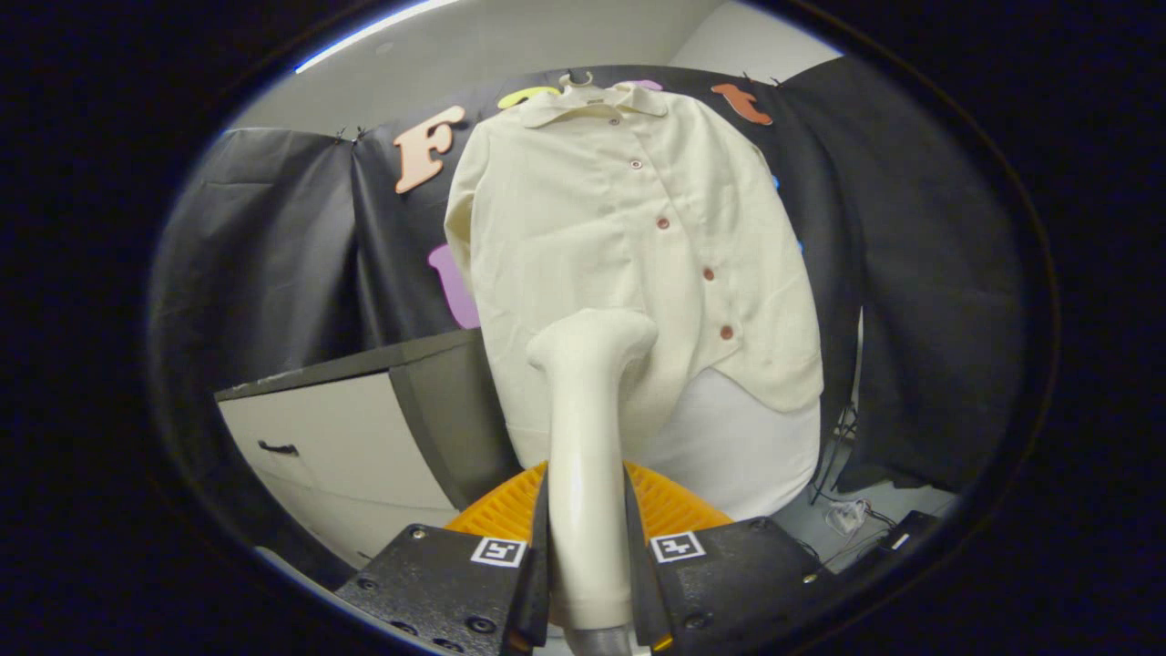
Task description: Iron the clothes twice with a garment steamer, once on the left side and once on the right side.
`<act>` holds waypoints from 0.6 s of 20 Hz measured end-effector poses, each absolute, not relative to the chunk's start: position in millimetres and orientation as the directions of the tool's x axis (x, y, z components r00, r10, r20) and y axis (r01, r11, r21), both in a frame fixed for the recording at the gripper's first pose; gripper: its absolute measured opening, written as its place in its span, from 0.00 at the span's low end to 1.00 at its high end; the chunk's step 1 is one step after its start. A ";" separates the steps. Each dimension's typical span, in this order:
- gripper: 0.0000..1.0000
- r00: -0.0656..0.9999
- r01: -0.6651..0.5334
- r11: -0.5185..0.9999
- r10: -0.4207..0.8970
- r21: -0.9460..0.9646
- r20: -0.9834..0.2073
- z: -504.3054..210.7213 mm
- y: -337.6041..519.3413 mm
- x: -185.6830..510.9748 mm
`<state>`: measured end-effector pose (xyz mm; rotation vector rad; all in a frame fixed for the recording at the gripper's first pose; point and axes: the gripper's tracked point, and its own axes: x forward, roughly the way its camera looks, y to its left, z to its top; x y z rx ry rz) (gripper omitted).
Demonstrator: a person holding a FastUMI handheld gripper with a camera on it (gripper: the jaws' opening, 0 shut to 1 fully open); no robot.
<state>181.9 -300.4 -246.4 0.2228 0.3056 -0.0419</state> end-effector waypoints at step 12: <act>0.35 0.982 0.180 0.967 -0.164 0.183 -0.095 -100.6 -398.0 261.2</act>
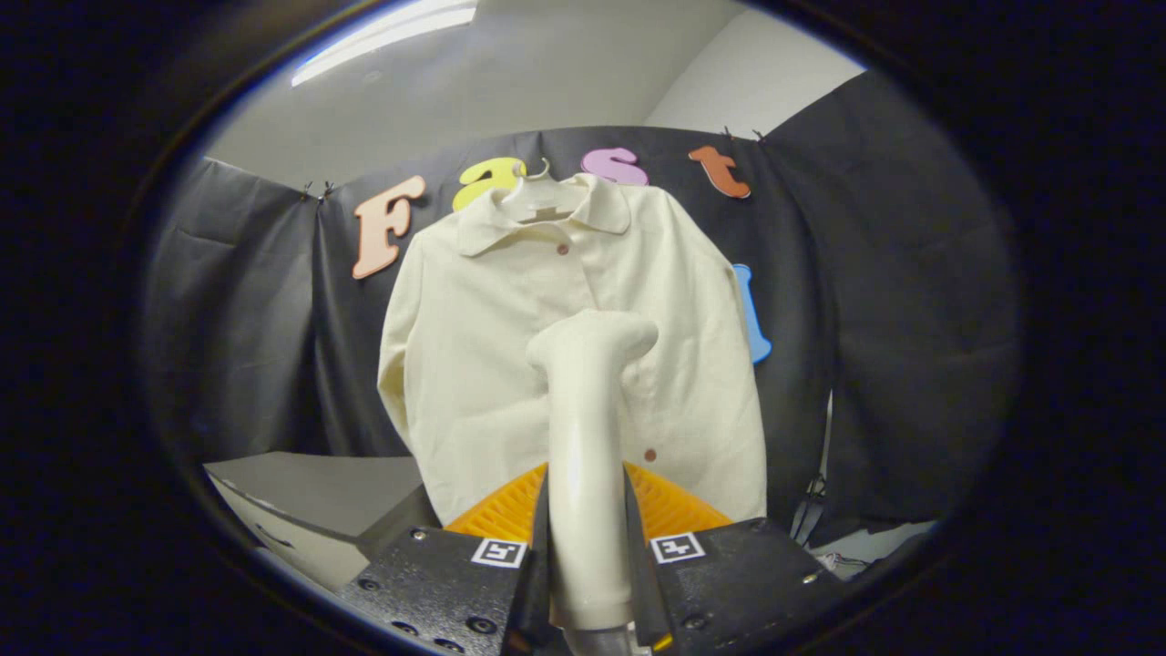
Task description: Iron the clothes twice with a garment steamer, once on the left side and once on the right side.
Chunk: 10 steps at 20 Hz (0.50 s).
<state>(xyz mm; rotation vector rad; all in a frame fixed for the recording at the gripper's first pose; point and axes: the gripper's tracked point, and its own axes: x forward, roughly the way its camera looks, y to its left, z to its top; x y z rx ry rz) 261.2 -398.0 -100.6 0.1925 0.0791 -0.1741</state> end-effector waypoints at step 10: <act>0.35 0.968 0.238 0.952 -0.249 0.192 0.032 -35.7 -451.1 332.8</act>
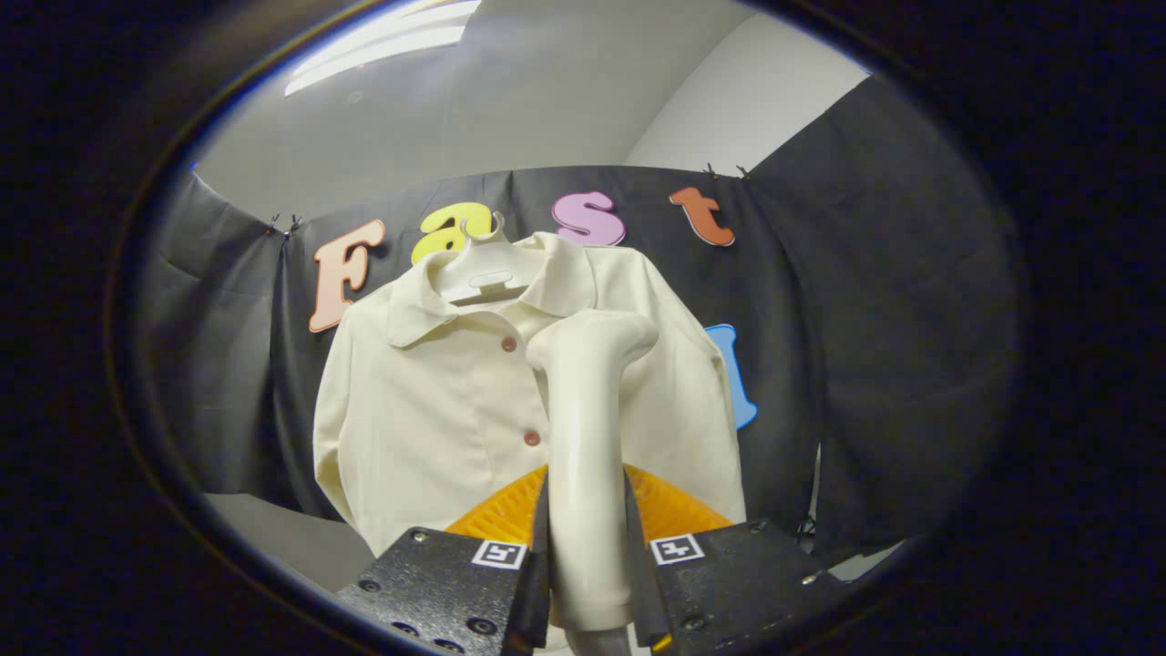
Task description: Iron the clothes twice with a garment steamer, once on the left side and once on the right side.
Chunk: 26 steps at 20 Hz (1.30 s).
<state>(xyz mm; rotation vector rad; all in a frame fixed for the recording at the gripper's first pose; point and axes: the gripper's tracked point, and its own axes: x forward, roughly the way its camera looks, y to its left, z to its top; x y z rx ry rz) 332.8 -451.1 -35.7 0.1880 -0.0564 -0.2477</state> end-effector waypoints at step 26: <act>0.35 0.953 0.292 0.932 -0.264 0.213 -0.150 -161.0 -456.6 302.2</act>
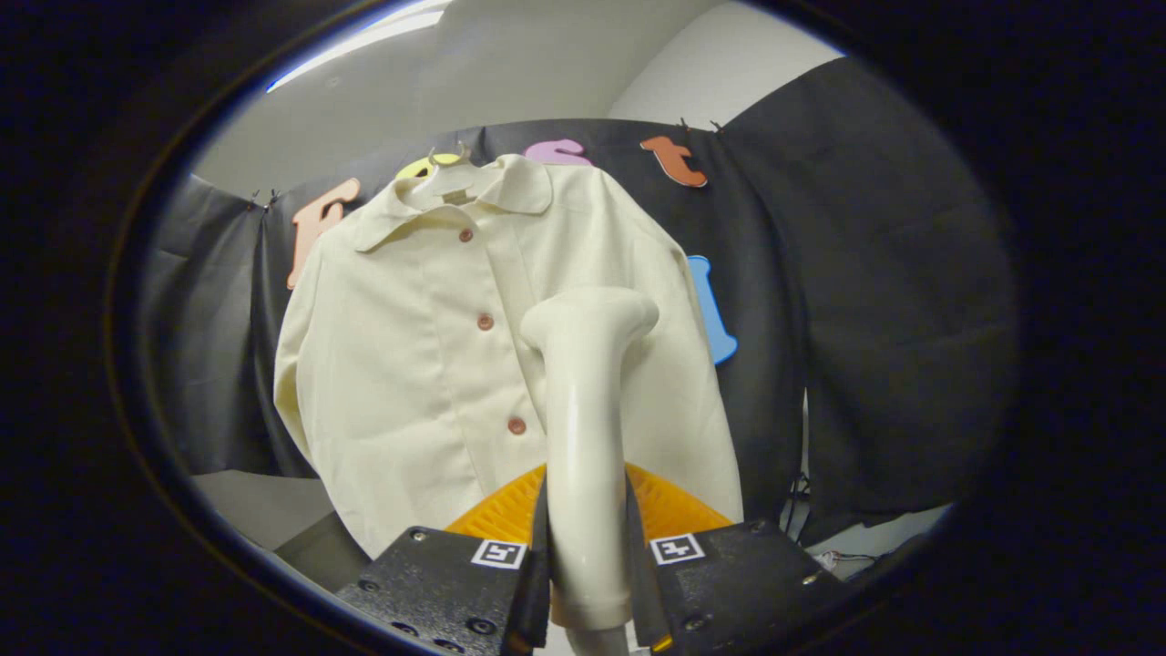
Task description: Iron the clothes twice with a garment steamer, once on the left side and once on the right side.
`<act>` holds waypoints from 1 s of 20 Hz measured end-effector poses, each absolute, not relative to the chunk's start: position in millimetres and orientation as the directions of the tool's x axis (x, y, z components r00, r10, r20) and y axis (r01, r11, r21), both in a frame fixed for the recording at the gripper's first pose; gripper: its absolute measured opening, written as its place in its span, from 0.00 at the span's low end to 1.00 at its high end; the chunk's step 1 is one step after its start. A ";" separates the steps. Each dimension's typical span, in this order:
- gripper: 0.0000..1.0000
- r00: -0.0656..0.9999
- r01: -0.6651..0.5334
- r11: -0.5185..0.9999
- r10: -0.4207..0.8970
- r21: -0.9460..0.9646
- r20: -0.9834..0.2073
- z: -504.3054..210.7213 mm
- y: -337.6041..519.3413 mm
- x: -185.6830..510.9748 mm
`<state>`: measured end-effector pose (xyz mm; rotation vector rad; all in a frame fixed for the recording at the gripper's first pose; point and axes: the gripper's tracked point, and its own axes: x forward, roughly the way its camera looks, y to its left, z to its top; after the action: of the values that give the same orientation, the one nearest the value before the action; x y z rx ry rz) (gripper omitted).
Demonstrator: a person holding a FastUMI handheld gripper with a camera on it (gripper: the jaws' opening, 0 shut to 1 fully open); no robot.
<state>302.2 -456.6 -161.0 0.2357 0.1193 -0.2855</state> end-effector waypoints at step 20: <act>0.35 0.902 0.364 0.893 -0.268 0.266 -0.338 -289.4 -454.7 247.0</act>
<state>247.0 -454.7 -289.4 0.3313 0.2990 -0.3329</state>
